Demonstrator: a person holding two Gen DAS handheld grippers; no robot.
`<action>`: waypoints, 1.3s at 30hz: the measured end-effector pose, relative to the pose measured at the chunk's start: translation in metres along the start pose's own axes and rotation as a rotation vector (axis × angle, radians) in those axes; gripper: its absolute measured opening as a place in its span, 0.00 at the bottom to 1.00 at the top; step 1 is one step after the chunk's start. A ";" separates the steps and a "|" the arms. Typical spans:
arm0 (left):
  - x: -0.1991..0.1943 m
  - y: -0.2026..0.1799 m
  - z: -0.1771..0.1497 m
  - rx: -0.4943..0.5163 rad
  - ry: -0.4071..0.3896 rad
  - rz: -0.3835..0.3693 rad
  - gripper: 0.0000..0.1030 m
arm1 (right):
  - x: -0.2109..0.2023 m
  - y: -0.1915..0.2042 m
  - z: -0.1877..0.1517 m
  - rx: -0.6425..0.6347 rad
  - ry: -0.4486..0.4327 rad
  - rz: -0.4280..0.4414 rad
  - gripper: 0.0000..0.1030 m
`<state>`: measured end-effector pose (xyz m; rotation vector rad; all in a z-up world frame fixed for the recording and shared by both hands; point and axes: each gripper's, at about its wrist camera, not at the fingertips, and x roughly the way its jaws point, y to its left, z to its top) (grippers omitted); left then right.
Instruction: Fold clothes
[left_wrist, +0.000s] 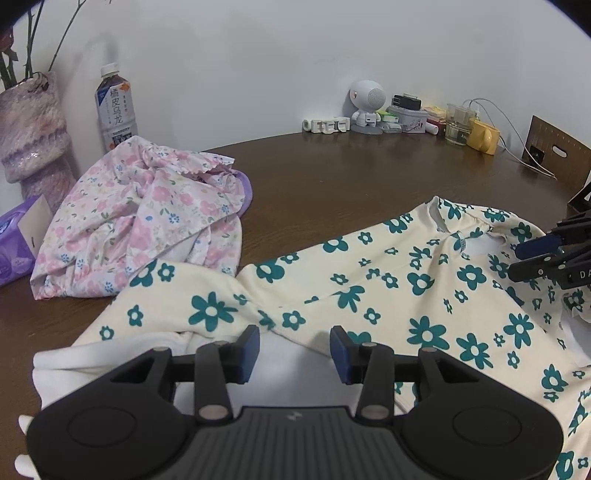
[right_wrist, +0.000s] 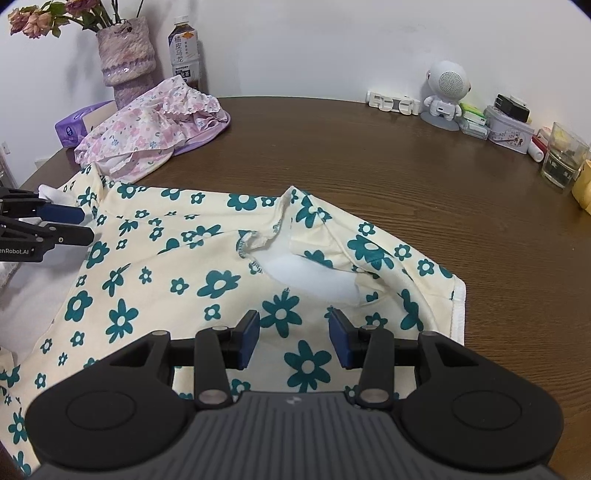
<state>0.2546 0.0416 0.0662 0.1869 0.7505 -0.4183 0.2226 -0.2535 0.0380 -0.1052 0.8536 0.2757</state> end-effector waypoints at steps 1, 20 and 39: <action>0.000 -0.001 0.000 0.000 0.002 -0.002 0.39 | 0.000 0.000 0.000 -0.003 0.001 -0.002 0.42; 0.010 -0.010 0.008 0.054 0.054 -0.006 0.40 | 0.004 -0.010 0.001 0.008 -0.006 0.031 0.42; 0.000 -0.016 0.011 0.073 0.043 -0.015 0.39 | -0.012 -0.004 -0.009 -0.025 -0.030 0.059 0.42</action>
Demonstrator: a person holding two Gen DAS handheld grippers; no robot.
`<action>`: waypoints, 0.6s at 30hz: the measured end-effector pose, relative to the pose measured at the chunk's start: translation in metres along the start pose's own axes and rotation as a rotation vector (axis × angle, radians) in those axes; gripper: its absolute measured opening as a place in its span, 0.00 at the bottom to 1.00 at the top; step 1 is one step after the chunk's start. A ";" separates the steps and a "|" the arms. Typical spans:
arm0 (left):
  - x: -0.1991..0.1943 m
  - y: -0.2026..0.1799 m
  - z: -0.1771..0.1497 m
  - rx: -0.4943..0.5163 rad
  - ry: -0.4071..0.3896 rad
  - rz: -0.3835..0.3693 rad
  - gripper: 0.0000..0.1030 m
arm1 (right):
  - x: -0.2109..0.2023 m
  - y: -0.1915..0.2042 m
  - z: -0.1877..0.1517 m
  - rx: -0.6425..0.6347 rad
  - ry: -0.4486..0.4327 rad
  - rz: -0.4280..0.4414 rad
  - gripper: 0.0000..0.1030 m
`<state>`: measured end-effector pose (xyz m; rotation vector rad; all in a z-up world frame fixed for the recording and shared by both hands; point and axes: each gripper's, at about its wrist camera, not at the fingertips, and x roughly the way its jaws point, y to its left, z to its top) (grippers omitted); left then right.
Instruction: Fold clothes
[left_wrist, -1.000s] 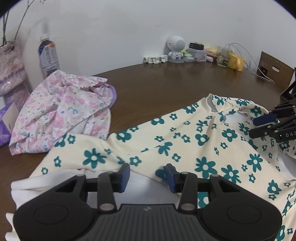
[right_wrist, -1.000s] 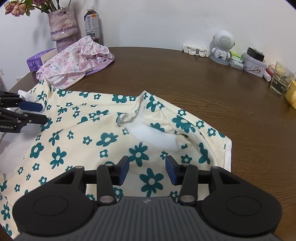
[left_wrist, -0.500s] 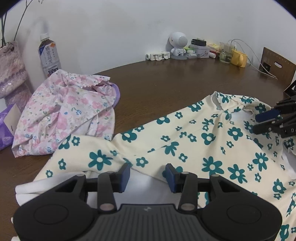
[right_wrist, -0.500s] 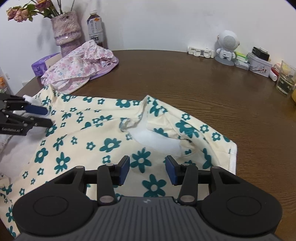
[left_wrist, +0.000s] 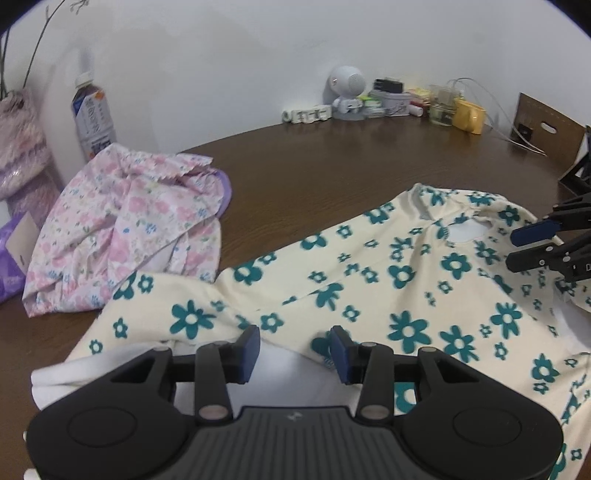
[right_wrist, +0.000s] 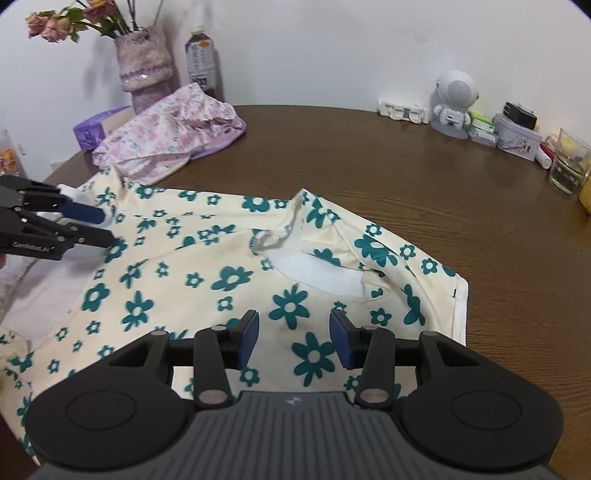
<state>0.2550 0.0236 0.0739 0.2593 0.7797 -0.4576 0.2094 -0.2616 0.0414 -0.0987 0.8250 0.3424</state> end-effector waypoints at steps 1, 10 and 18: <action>0.000 -0.002 0.001 0.006 0.000 0.003 0.39 | -0.003 0.000 -0.001 -0.003 -0.005 0.005 0.42; 0.010 0.005 -0.003 -0.029 0.033 0.020 0.41 | 0.009 -0.009 -0.008 -0.006 0.010 -0.019 0.41; -0.001 0.003 -0.002 0.014 -0.008 0.026 0.39 | 0.003 -0.004 0.004 0.013 -0.003 0.018 0.41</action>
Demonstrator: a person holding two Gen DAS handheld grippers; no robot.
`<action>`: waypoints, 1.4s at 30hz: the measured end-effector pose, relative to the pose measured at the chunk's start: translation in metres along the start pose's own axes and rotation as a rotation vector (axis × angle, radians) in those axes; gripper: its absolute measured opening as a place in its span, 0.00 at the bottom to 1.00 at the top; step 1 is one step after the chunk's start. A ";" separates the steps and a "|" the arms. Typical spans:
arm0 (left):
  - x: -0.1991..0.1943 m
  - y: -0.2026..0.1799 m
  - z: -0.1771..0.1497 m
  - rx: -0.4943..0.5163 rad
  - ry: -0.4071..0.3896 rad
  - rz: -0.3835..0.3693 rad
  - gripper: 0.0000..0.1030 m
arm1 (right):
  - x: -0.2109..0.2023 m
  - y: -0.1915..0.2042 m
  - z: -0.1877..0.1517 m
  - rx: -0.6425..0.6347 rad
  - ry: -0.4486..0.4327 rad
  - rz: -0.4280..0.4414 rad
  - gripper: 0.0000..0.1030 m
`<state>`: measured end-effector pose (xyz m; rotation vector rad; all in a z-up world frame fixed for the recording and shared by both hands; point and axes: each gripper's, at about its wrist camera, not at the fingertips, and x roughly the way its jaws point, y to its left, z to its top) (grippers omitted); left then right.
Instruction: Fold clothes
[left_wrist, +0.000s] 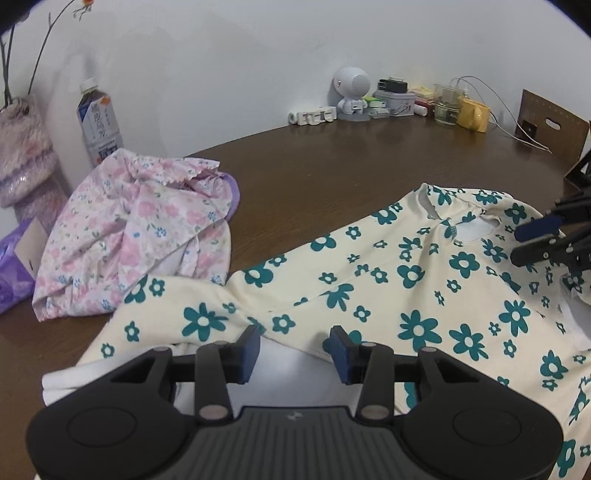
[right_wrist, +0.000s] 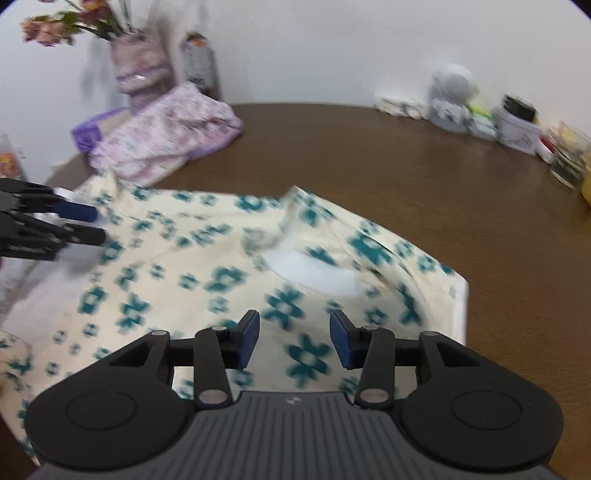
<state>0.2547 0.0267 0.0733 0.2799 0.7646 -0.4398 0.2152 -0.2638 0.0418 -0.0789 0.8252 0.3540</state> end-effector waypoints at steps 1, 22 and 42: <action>0.000 -0.001 0.000 0.002 -0.002 -0.004 0.39 | 0.002 0.004 0.003 -0.012 -0.002 0.003 0.41; 0.017 0.026 -0.009 -0.089 -0.032 -0.022 0.38 | 0.072 0.026 0.055 -0.044 0.033 -0.004 0.38; -0.036 0.025 -0.031 -0.117 -0.085 0.012 0.42 | 0.023 0.029 0.017 -0.049 -0.004 0.052 0.40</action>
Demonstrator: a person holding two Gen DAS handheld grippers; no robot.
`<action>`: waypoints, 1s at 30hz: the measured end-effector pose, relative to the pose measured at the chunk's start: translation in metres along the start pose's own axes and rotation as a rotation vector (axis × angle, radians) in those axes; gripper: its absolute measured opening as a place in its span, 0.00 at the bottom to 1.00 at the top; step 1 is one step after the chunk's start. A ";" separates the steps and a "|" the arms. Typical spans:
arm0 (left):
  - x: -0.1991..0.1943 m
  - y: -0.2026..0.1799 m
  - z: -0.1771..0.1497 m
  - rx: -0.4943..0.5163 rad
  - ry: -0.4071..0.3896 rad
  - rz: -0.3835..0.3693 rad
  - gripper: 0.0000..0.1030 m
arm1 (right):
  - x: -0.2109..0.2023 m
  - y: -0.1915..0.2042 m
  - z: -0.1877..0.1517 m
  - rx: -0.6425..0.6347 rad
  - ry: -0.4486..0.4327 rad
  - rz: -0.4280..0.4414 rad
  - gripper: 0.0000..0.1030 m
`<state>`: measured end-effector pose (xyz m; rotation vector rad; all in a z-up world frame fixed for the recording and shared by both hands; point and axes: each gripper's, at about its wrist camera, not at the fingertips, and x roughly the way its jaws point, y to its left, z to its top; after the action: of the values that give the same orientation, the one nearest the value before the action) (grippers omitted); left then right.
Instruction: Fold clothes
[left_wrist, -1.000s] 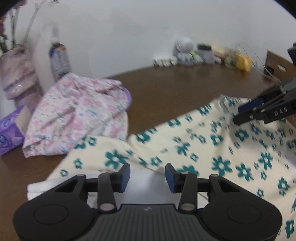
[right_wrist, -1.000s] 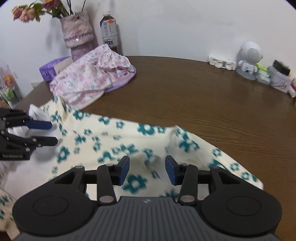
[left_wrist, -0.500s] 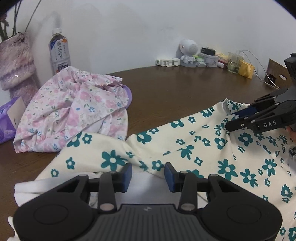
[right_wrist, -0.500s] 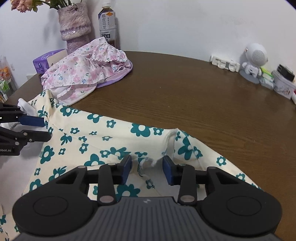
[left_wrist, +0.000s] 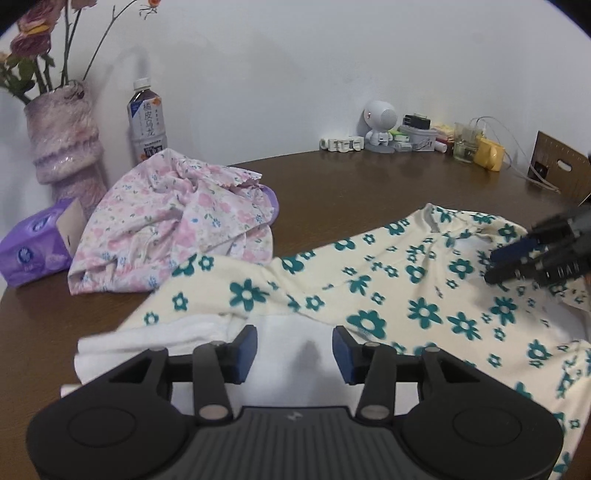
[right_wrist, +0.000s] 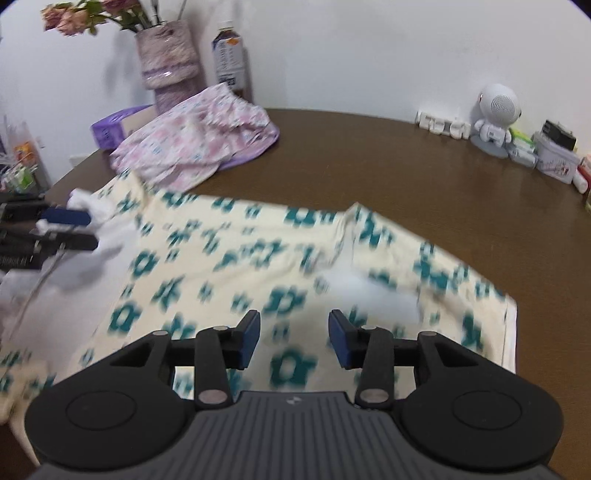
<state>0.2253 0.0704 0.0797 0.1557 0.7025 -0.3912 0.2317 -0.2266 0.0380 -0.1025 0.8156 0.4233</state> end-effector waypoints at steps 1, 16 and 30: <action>-0.001 -0.002 -0.002 0.001 0.007 -0.005 0.42 | -0.004 0.002 -0.006 0.007 -0.006 0.011 0.40; -0.023 -0.020 -0.025 0.010 0.048 -0.010 0.42 | -0.035 0.009 -0.049 0.020 -0.030 0.024 0.41; -0.057 -0.020 -0.046 0.012 0.041 0.022 0.43 | -0.058 0.018 -0.070 -0.034 -0.052 0.003 0.41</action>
<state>0.1504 0.0816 0.0819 0.1830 0.7387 -0.3722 0.1411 -0.2462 0.0338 -0.1214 0.7573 0.4413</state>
